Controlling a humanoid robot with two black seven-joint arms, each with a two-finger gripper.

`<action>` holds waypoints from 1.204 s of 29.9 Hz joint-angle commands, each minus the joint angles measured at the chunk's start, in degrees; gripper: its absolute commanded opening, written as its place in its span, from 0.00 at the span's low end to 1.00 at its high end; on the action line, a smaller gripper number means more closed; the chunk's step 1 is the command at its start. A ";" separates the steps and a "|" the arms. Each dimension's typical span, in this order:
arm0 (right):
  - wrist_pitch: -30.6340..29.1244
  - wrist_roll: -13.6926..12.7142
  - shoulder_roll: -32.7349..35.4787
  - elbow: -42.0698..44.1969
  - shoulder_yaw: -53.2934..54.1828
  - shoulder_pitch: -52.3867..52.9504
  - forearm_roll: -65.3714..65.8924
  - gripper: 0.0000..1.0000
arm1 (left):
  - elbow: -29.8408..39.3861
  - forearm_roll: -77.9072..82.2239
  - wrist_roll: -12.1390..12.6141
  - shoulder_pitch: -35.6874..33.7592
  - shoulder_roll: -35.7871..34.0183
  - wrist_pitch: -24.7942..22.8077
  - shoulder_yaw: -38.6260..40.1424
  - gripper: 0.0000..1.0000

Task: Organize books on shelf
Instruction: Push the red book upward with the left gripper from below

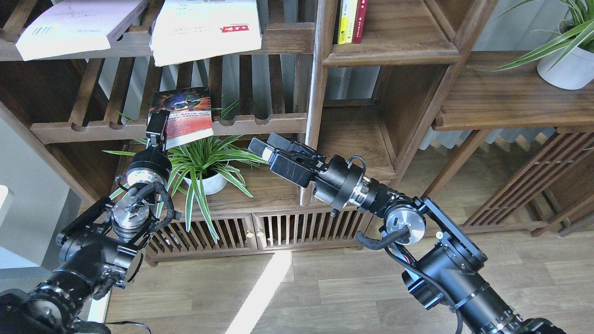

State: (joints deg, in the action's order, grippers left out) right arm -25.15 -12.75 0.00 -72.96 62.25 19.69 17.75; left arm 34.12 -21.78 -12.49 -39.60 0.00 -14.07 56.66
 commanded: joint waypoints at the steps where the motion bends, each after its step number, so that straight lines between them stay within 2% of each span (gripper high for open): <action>1: 0.01 0.01 0.00 0.02 -0.11 -0.18 0.00 1.00 | -0.01 -0.02 0.10 -0.04 0.00 0.00 -0.24 0.98; 12: 0.01 0.01 0.00 0.02 -0.81 -0.27 0.00 1.00 | -0.01 0.07 -0.08 0.13 0.00 0.00 -0.15 0.91; 29: -0.43 0.01 0.00 0.02 -0.90 -1.15 0.00 0.99 | -0.10 0.07 -0.78 0.05 0.00 0.00 0.82 0.71; 36: -0.43 0.01 0.00 0.02 -1.08 -1.41 0.00 0.99 | -0.19 -0.02 -0.43 0.13 0.00 -0.08 2.05 0.68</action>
State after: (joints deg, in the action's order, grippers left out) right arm -25.57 -12.74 0.00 -72.93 61.26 18.34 17.76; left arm 33.99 -21.77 -13.02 -39.55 0.00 -14.14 58.62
